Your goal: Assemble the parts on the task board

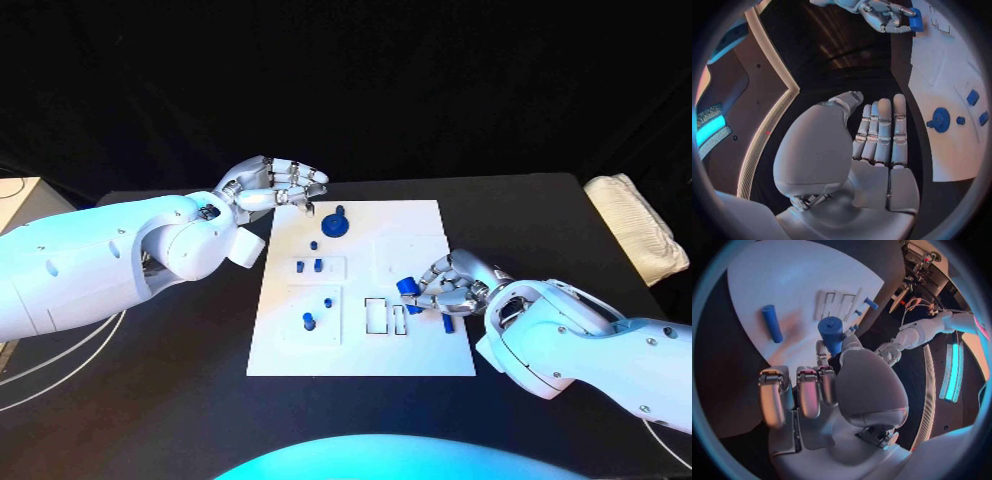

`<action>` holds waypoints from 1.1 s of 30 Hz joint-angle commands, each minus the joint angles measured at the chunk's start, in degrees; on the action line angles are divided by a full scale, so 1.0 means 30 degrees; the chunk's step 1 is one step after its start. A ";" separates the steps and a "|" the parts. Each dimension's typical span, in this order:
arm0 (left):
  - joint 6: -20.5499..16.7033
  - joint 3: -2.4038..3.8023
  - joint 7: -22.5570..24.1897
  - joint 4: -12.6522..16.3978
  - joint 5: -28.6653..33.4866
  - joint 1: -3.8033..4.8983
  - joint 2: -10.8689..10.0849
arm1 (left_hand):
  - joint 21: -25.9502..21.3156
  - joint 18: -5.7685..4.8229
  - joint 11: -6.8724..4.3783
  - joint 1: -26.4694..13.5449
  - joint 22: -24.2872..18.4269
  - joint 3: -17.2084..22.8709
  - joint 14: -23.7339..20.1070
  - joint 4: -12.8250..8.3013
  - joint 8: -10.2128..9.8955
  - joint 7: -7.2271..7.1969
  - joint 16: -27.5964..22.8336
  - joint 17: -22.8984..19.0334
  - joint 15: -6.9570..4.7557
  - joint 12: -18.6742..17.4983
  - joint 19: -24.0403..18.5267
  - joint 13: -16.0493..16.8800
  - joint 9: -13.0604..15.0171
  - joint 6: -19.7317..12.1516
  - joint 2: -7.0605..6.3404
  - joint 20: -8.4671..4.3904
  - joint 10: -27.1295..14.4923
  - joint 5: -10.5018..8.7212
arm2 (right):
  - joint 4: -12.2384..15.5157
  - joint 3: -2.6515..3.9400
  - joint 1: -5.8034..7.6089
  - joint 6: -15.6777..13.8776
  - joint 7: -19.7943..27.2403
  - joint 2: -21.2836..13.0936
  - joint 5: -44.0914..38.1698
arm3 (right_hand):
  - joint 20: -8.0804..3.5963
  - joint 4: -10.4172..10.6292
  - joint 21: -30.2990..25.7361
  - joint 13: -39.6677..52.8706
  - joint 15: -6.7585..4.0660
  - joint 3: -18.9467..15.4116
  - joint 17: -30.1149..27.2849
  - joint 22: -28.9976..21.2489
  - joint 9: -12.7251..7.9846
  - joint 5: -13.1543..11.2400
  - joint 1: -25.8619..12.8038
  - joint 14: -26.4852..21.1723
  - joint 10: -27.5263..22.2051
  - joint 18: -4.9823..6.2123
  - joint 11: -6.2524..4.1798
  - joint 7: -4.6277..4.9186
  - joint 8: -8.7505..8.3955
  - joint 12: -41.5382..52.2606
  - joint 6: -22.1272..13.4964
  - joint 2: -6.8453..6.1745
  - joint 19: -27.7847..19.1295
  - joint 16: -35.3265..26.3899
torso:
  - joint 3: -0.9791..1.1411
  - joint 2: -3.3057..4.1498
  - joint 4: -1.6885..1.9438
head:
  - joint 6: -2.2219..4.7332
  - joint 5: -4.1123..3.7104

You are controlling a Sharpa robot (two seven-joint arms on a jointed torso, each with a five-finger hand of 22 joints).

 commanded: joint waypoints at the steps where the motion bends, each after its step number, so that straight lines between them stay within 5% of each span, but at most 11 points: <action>1: 0.0028 0.0014 -0.0219 0.0025 -0.0003 0.0008 0.0064 | -0.0105 0.0220 0.0004 -0.0098 -0.0032 0.0007 -0.0087 0.0043 0.0034 0.0066 -0.0078 -0.0029 -0.0047 0.0063 -0.0111 -0.0002 -0.0034 0.0120 0.0110 0.0043 0.0011 0.0103 | 0.0078 -0.0001 0.0169 -0.0801 0.0808 0.0218 0.1415 | -0.0103 -0.0033 0.0040 0.3066 -0.0163 0.0120 0.4891 0.5027 0.0008 0.0073 0.0123 0.1967 0.0794 -0.0272 -0.0158 -0.0318 0.0026 0.0021 0.0473 0.0159 0.1996 0.0108 | -0.0011 0.0012 0.0040 | 0.0015 -0.0039; 14: -0.0040 0.0015 -0.0268 0.0082 -0.0005 0.0010 0.0112 | -0.0110 0.0226 0.0014 -0.0045 -0.0032 0.0037 -0.0093 0.0015 0.0033 0.0084 -0.0087 -0.0037 -0.0045 0.0050 -0.0092 -0.0010 -0.0039 0.0124 0.0136 0.0042 -0.0025 0.0129 | -0.0788 -0.0077 -0.0126 0.1266 -0.0122 0.1845 0.2775 | -0.0098 0.0040 0.0040 0.2671 -0.0123 0.0093 0.4571 0.5027 -0.0141 -0.0770 -0.0440 0.1893 0.0552 -0.0272 -0.0101 -0.0249 -0.0026 -0.0453 0.0505 0.0180 0.1996 -0.0010 | 0.0016 0.0046 0.0030 | -0.0094 0.0007; 33: 0.0065 0.0016 -0.0276 0.0128 0.0006 0.0014 0.0096 | -0.0113 0.0227 0.0025 -0.0021 -0.0030 0.0053 -0.0095 0.0003 0.0029 0.0101 -0.0093 -0.0044 -0.0039 0.0048 -0.0076 -0.0014 -0.0043 0.0122 0.0159 0.0043 -0.0042 0.0137 | -0.1277 -0.0087 -0.0245 0.1519 -0.0675 0.2614 0.2157 | -0.0095 0.0043 0.0040 0.2699 -0.0125 0.0074 0.4575 0.5027 -0.0163 -0.0923 -0.0584 0.1894 0.0575 -0.0272 -0.0103 -0.0257 -0.0014 -0.0457 0.0536 0.0205 0.1996 -0.0010 | 0.0002 0.0033 0.0015 | -0.0190 0.0146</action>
